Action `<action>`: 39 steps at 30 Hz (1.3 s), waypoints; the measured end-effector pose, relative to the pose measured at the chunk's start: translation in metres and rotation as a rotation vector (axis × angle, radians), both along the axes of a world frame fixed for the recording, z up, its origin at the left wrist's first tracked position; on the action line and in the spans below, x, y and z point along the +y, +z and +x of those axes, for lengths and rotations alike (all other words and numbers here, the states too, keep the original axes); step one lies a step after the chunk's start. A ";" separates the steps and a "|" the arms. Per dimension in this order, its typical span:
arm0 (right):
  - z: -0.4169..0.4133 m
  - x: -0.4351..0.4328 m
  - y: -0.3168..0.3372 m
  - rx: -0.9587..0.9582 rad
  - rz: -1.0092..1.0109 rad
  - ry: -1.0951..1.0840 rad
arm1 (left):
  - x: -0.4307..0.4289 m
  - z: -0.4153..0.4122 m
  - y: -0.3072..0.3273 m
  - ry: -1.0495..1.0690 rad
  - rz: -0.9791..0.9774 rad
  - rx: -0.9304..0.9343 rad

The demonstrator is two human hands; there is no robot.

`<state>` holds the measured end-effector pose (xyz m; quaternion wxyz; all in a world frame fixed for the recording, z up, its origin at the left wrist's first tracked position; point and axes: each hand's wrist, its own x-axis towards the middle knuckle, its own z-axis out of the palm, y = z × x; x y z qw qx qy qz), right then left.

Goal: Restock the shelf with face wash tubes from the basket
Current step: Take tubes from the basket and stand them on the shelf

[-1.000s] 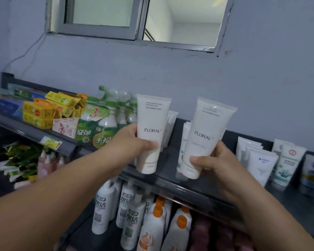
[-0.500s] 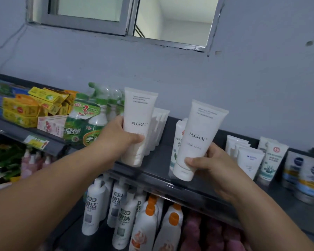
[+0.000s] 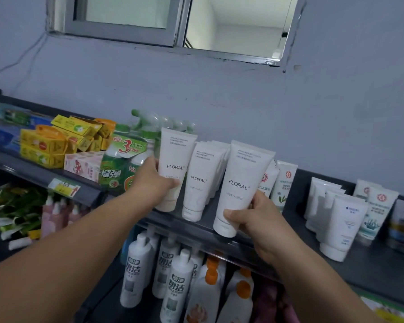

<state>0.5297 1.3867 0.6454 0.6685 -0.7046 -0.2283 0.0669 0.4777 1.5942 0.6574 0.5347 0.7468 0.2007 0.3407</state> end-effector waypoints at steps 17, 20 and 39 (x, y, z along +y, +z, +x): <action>0.018 0.054 -0.018 -0.097 -0.218 -0.388 | 0.012 0.031 -0.012 0.020 0.088 0.046; 0.020 0.055 -0.017 -0.095 -0.263 -0.396 | 0.016 0.032 -0.013 -0.023 0.005 0.072; -0.004 0.019 -0.026 -0.192 -0.369 -0.374 | 0.002 0.009 -0.027 -0.051 0.094 0.137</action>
